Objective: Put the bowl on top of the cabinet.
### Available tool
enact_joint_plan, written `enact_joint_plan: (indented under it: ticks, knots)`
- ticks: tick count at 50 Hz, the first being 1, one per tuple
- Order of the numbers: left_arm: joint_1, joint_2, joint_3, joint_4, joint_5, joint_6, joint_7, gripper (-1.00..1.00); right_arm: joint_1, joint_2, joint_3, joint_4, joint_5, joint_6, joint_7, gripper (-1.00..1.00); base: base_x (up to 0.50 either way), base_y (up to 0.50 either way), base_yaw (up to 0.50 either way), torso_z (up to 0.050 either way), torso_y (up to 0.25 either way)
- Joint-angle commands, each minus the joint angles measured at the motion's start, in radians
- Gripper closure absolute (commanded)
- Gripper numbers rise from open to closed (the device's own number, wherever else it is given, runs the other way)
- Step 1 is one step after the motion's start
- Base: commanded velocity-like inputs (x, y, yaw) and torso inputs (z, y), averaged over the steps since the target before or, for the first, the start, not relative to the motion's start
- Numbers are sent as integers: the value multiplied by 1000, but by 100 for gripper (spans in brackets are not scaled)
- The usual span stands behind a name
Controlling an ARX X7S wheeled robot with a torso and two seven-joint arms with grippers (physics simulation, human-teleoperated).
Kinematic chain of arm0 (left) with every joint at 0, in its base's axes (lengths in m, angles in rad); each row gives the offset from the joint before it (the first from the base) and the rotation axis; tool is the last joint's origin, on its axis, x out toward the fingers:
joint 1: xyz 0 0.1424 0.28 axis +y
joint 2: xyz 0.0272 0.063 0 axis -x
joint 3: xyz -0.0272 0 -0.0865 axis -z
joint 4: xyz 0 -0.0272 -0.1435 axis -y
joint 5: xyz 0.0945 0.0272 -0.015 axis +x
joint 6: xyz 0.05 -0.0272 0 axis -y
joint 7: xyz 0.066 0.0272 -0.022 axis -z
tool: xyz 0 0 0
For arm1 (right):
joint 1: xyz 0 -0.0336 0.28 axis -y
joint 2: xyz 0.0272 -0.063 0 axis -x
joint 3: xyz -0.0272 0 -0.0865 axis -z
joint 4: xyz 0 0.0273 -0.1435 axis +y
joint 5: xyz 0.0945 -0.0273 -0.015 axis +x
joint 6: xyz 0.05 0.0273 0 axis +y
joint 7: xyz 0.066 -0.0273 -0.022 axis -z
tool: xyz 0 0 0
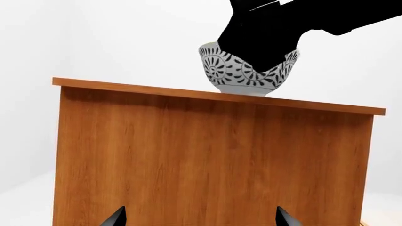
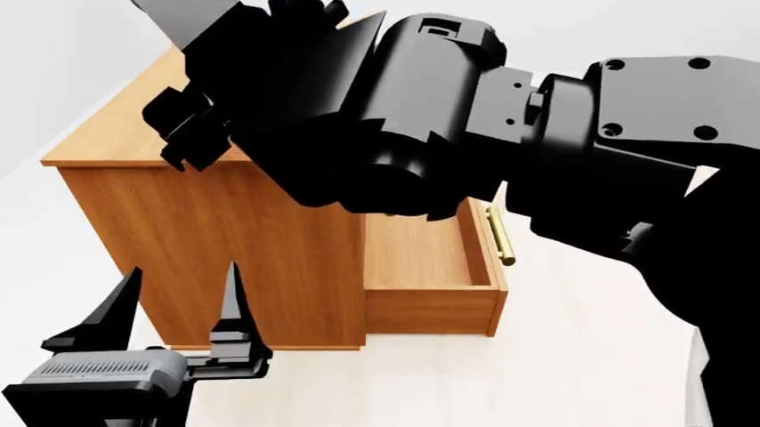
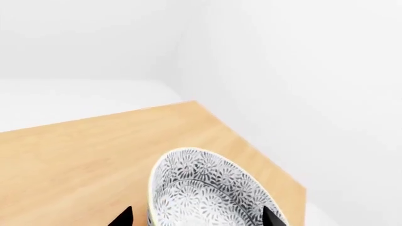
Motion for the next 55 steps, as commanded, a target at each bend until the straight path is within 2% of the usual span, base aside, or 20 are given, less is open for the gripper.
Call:
enact_joint_plan:
  ticks: [1, 18, 55]
  knots:
    - [0, -1, 2, -2, 0, 2, -2, -100, 31, 0, 1, 10, 37, -17, -3, -100, 0, 0, 0, 0, 0]
    - [1, -7, 7, 7, 1, -4, -9, -100, 127, 4, 15, -18, 125, -103, 43, -100, 0, 0, 0, 0, 0]
    - [9, -22, 5, 46, 3, -7, -29, -100, 173, 319, 145, -551, 144, -162, 343, -100, 0, 0, 0, 0, 0]
